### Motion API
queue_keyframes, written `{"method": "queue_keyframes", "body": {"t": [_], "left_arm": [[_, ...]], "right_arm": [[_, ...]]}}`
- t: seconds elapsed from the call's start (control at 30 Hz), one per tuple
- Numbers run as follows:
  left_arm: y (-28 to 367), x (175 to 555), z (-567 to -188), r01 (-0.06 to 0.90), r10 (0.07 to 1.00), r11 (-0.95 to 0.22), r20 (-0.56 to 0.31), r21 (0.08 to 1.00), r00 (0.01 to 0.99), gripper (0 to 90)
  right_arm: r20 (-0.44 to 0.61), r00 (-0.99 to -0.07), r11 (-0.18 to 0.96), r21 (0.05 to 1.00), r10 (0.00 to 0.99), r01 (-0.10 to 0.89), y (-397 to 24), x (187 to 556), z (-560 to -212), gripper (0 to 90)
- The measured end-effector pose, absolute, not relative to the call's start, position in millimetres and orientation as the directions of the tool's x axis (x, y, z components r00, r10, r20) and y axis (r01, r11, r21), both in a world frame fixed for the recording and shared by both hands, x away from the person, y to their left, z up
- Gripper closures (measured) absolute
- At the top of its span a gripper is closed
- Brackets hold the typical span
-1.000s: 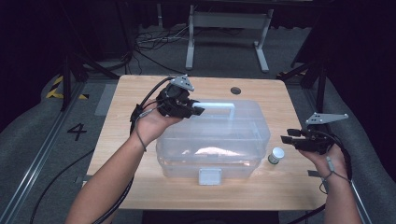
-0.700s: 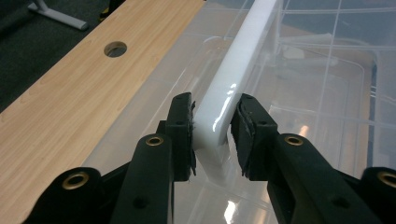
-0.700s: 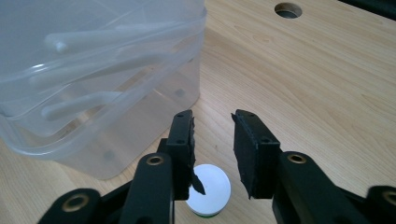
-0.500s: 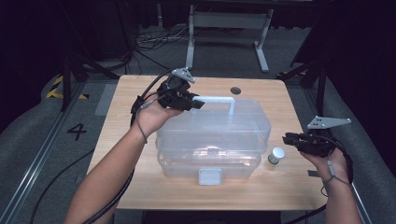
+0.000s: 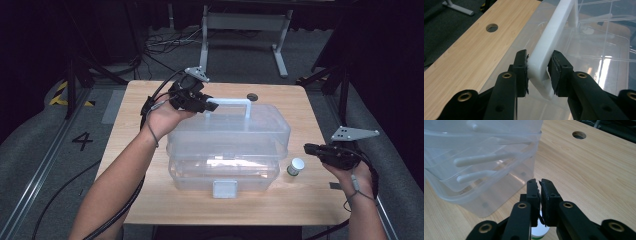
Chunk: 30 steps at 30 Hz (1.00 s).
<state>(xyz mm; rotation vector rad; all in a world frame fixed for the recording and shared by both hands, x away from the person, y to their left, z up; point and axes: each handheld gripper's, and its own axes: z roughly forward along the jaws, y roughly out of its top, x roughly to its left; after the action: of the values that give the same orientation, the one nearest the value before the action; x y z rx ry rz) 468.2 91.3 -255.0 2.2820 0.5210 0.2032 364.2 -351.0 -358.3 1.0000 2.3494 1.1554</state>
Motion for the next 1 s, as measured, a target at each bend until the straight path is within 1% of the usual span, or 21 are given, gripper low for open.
{"method": "queue_keyframes", "body": {"t": [0.07,0.53,0.73,1.0], "left_arm": [[91,469,-255,0.307,0.429,-0.618,-0.017,0.724,0.903,69.4],[92,476,-252,0.316,0.428,-0.618,-0.030,0.720,0.903,69.4],[92,477,-252,0.315,0.424,-0.616,-0.034,0.722,0.905,69.4],[93,479,-252,0.321,0.423,-0.611,-0.044,0.723,0.905,69.4]], "right_arm": [[-0.006,-0.699,0.426,0.796,0.715,0.429,-350,363,-358,89.5],[-0.006,-0.737,0.419,0.826,0.675,0.377,-344,353,-356,89.9],[-0.016,-0.774,0.436,0.834,0.633,0.340,-331,349,-357,89.8],[0.001,-0.818,0.434,0.847,0.575,0.307,-314,344,-355,89.8]]}}
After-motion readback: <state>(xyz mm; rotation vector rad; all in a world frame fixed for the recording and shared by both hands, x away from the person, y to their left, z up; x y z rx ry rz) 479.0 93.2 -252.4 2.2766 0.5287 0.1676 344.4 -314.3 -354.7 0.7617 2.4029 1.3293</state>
